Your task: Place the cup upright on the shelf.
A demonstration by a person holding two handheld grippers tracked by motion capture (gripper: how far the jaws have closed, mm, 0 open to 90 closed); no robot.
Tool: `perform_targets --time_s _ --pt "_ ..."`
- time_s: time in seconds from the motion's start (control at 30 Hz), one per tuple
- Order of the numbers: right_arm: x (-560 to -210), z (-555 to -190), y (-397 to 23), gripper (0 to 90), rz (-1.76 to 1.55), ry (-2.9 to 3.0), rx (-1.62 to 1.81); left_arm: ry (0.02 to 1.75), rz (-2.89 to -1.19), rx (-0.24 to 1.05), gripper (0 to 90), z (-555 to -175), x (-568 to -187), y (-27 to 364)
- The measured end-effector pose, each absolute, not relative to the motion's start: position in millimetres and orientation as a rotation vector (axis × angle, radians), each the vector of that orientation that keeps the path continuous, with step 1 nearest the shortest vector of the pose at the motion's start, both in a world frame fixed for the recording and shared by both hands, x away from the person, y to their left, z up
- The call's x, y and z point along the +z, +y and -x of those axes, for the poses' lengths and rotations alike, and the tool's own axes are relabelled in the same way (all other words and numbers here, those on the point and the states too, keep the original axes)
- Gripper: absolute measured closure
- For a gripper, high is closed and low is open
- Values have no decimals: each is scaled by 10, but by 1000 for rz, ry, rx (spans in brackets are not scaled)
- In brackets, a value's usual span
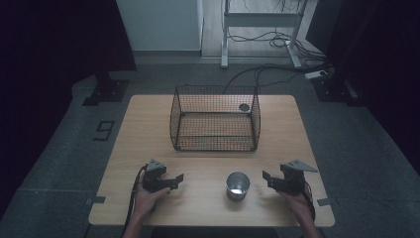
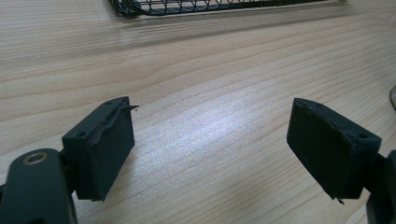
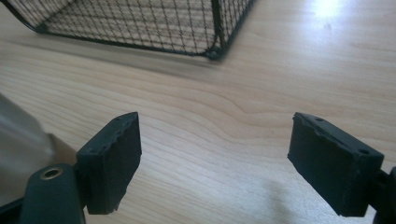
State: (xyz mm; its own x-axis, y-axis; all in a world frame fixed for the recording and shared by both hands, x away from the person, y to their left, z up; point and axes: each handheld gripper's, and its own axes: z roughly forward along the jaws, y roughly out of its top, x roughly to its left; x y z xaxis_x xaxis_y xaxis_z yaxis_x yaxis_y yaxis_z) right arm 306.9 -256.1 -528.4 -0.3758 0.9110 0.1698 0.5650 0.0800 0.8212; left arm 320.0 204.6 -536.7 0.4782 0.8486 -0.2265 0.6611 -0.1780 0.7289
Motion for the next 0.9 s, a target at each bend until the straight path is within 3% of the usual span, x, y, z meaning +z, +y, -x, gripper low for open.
perform_targets --time_s 0.6,0.9 --pt "-4836 -2797 -2172 129 -1275 2043 1373 1259 -1914 284 154 -3206 -5360 2024" --pt "-4834 -2750 -1980 91 -1242 2105 1391 1253 -1915 285 154 -3200 -5354 2012"
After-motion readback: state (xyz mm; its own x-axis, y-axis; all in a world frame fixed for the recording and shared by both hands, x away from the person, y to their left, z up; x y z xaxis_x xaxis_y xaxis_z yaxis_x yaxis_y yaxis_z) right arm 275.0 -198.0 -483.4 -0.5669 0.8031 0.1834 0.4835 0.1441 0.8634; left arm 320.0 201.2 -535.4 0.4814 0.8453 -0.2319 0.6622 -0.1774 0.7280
